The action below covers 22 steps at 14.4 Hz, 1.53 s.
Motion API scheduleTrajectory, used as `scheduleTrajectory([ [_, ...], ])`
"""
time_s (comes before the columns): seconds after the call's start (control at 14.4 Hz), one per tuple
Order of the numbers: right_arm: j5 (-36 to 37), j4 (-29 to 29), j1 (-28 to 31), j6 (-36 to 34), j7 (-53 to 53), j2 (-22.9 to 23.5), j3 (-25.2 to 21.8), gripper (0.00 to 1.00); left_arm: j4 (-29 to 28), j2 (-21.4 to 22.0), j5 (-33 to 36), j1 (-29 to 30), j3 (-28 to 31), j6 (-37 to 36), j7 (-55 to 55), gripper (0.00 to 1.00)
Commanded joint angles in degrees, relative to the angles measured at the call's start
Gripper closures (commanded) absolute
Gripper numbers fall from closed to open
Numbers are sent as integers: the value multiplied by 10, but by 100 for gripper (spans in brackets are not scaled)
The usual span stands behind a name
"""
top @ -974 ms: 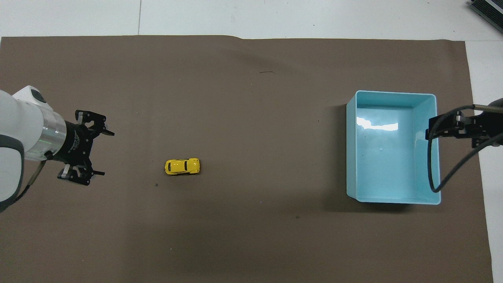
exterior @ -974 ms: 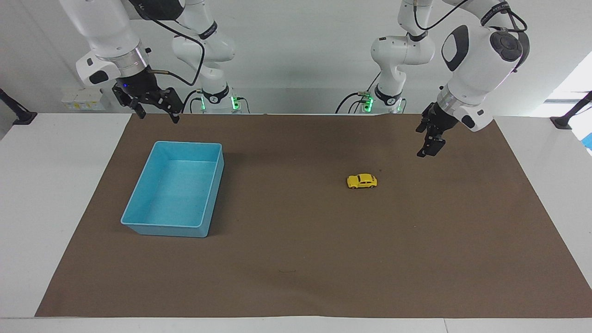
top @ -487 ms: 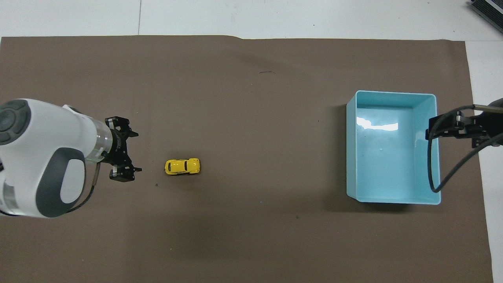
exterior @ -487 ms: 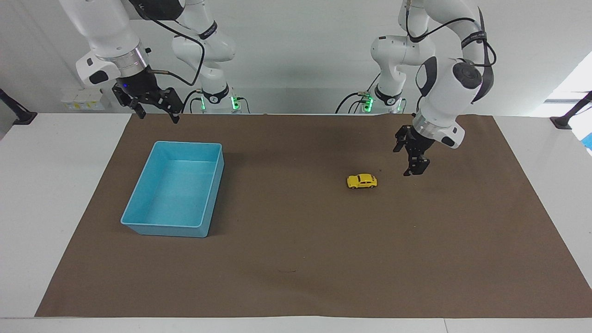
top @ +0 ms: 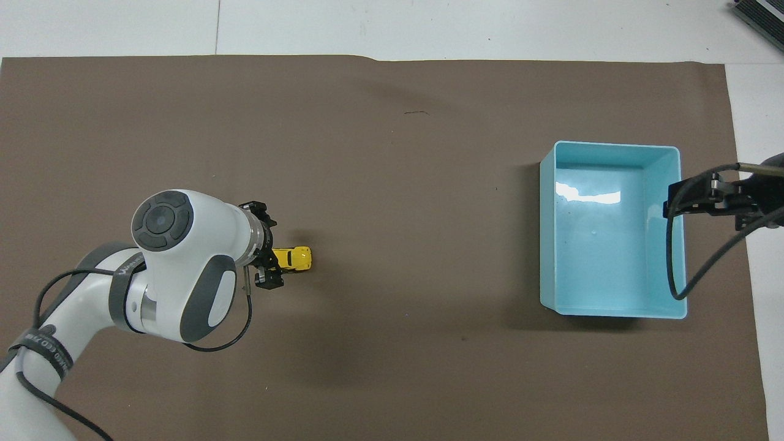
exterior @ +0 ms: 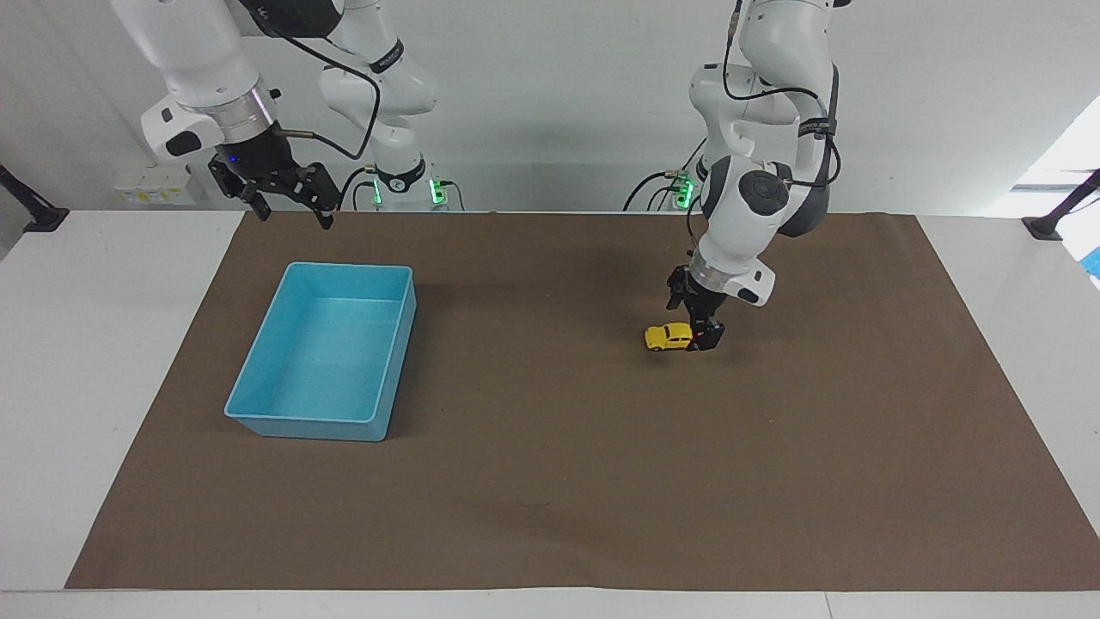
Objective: Wind up and store yellow beetle car
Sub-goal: 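Lower the left gripper onto the yellow car and grip it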
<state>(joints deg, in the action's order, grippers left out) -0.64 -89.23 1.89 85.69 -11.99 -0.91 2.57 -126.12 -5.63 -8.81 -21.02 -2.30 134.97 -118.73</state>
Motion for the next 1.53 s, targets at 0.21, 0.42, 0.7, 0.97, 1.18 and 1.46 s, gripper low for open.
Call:
scheduleTrajectory([
  [0.21,-8,-1,6,-3,12,-5,1,0,-66,19,-6,-19,12,60,-12,0],
  [0.42,-8,-1,6,-3,12,-5,1,0,-68,19,-6,-18,13,64,-12,0],
  [0.7,-8,-1,6,-3,12,-5,1,0,-67,16,-6,-17,12,92,-14,3],
  [0.97,-8,-1,6,-3,12,-5,1,0,-68,16,-6,-18,12,93,-3,38],
  [1.18,-8,-1,6,-3,12,-5,1,0,-68,1,-6,-17,13,96,-4,29],
  [1.46,-8,-1,6,-3,12,-5,1,0,-61,-5,-6,-17,13,97,-5,100],
])
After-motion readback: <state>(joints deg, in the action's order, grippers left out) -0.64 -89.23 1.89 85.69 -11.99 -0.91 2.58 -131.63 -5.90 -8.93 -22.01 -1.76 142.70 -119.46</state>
